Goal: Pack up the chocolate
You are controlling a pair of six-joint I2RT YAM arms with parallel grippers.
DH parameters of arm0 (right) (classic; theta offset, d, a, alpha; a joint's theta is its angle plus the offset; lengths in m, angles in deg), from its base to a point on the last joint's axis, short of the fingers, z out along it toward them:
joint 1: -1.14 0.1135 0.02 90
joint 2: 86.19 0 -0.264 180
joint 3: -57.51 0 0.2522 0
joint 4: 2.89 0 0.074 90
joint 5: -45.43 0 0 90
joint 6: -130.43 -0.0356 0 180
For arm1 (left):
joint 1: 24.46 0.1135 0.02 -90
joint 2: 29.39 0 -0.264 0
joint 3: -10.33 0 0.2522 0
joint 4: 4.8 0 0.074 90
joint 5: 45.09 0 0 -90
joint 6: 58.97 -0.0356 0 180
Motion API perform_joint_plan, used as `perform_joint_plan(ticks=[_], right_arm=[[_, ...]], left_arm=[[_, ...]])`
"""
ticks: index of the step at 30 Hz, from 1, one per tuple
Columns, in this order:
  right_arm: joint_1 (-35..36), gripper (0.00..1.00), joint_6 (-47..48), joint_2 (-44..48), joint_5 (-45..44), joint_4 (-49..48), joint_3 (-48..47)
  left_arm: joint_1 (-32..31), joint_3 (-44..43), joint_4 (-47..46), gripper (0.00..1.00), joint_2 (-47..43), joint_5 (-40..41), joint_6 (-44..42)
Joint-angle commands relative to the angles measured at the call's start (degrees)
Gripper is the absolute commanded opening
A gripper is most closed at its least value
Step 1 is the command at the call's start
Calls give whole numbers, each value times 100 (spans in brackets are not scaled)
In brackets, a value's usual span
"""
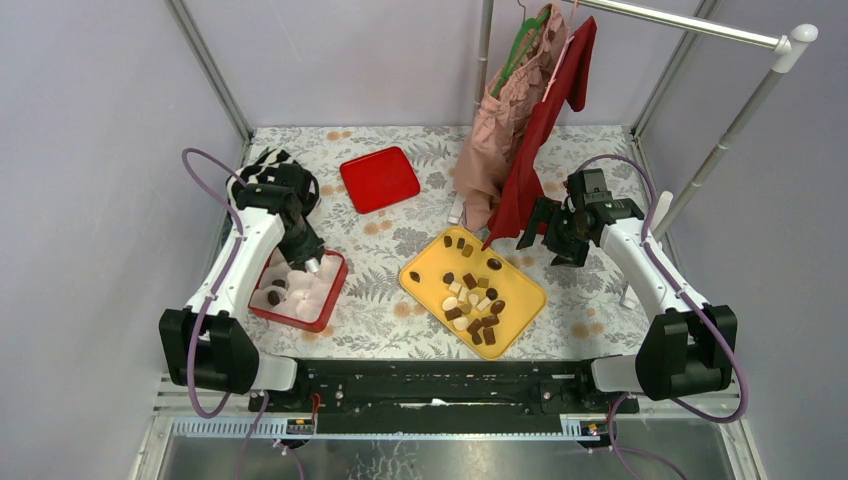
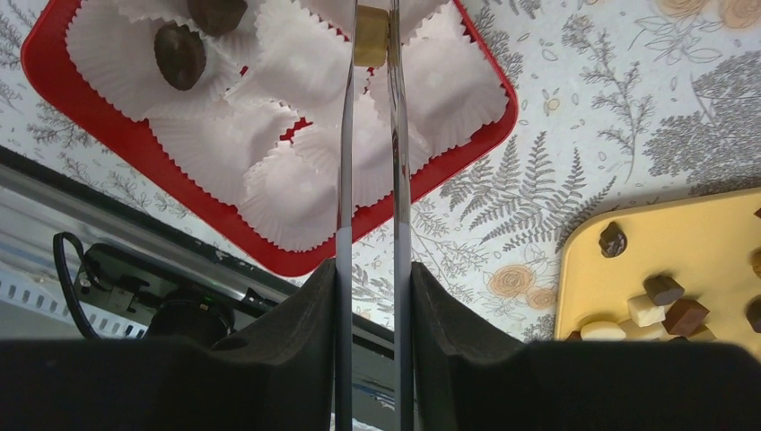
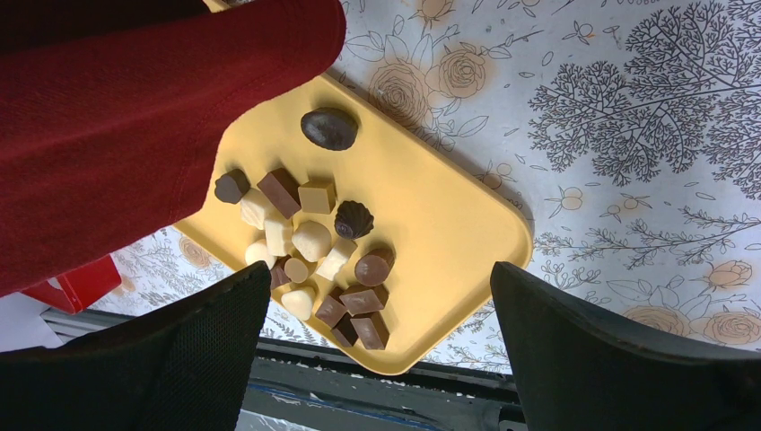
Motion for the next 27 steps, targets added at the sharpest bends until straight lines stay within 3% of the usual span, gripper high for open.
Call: perform_joint_plan(ticks=[1,13,22,27], right_arm=[[-21,100,24,38,-34,-33,-77],[-23,100,6,4,-37,-25,-82],[-19,100,12,-11,-11,-28,-90],[-24,100,18,-11,-2,-25,-90]], left_arm=[[40,16,-525,0,-88,-40,-82],[40,186,-566,1,-2,137,111],[40,276,-549,29,-49,170,199],[44,313,-524,37,-110,227,322]])
